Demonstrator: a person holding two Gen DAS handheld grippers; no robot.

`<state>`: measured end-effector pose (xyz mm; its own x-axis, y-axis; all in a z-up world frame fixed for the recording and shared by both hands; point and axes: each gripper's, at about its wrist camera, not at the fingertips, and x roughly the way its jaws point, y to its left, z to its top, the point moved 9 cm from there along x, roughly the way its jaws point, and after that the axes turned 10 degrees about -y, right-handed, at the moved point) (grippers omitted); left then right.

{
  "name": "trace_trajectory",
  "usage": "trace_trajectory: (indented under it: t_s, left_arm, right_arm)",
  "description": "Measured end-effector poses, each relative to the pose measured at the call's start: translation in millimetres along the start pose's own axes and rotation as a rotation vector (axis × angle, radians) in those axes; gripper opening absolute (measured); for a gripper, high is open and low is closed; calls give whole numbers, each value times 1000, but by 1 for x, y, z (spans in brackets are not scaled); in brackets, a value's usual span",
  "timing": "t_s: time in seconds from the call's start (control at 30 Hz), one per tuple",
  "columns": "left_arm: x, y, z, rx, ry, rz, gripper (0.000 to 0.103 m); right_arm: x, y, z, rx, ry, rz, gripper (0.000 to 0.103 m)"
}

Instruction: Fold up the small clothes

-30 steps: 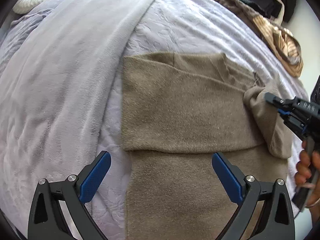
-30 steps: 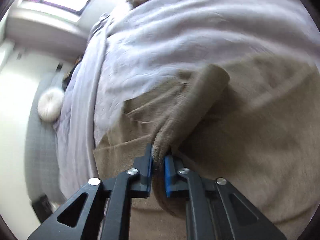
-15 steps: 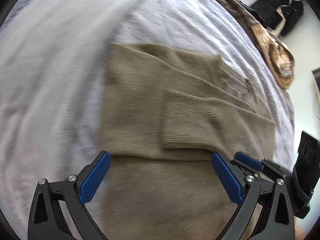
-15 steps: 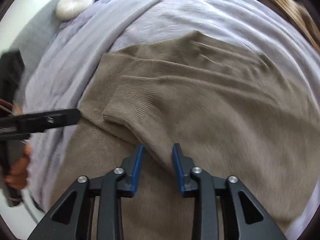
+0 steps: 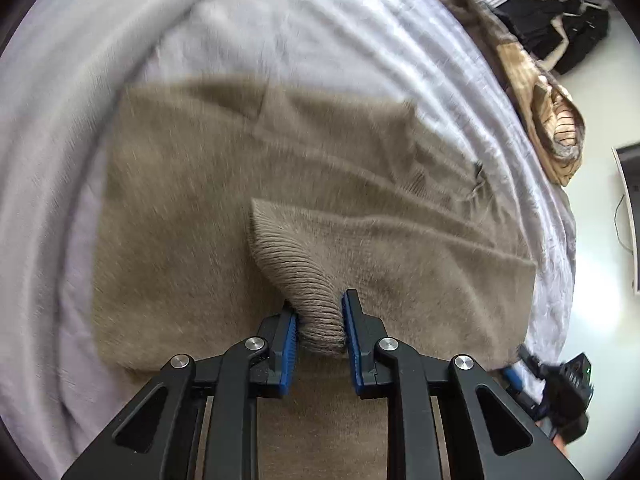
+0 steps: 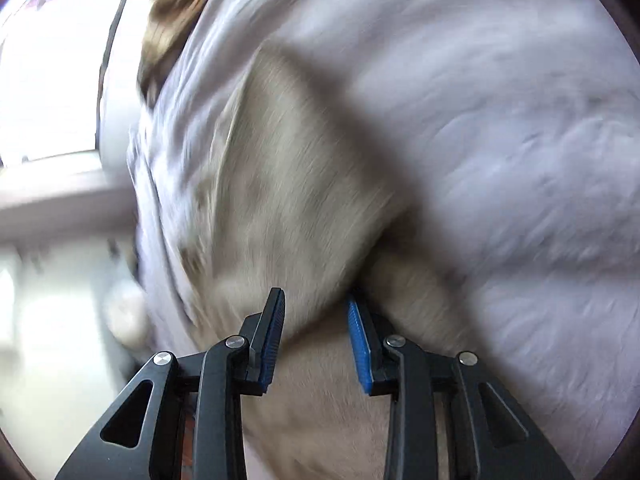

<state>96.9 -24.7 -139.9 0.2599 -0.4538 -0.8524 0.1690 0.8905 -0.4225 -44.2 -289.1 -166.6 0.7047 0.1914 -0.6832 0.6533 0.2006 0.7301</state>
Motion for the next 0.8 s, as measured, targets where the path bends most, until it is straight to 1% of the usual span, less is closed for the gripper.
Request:
trace_trajectory:
  t_s: [0.03, 0.07, 0.1, 0.17, 0.2, 0.23, 0.27, 0.3, 0.37, 0.4, 0.5, 0.53, 0.57, 0.6, 0.63, 0.67, 0.7, 0.77, 0.8]
  left_arm:
    - [-7, -2, 4, 17, -24, 1, 23]
    - [-15, -3, 7, 34, -48, 5, 23]
    - [-19, -2, 9, 46, -64, 11, 23]
    - [-18, 7, 5, 48, -54, 38, 23]
    - [-12, 14, 3, 42, -40, 56, 23]
    - [-8, 22, -1, 35, -26, 74, 23]
    - [-2, 30, -6, 29, -8, 101, 23]
    - [1, 36, -11, 23, 5, 114, 23]
    - [-2, 43, -16, 9, 4, 108, 23]
    - [-5, 44, -17, 17, 1, 113, 23]
    - [-17, 47, -18, 50, -9, 150, 24]
    - [-20, 48, -19, 56, -3, 152, 32]
    - [-23, 48, -19, 56, 6, 150, 43]
    - [-26, 48, -19, 59, 0, 155, 72]
    - [-31, 47, -16, 70, -26, 170, 84]
    - [-37, 45, -12, 100, -65, 197, 84]
    - [-39, 41, -11, 136, -75, 208, 84]
    - [-38, 35, -11, 156, -59, 200, 84]
    - [-37, 31, -11, 155, -56, 188, 84]
  right_arm:
    - [-1, -1, 11, 29, -26, 18, 16]
    - [-1, 2, 17, 24, -39, 18, 5]
    - [2, 8, 20, 0, -44, 16, 6]
    - [0, 29, 26, -123, -34, 25, 6]
    - [-7, 32, 29, -192, -24, 6, 6]
    - [-9, 33, 31, -280, -12, -36, 6]
    - [-5, 29, 30, -340, 2, -83, 6]
    - [-1, 21, 29, -358, 29, -114, 6]
    - [3, 6, 29, -339, 74, -145, 7]
    - [-2, 0, 28, -324, 85, -145, 7]
    - [-8, 1, 24, -308, 80, -149, 15]
    - [-9, 3, 24, -309, 74, -152, 19]
    - [-17, 3, 24, -319, 67, -154, 22]
    - [-19, 6, 23, -334, 56, -158, 34]
    - [-25, 10, 24, -351, 39, -162, 45]
    - [-27, 13, 24, -361, 20, -161, 46]
    - [-29, 15, 28, -362, 4, -158, 46]
    - [-38, 1, 44, -342, -5, -171, 46]
    - [-45, -7, 54, -319, -5, -163, 46]
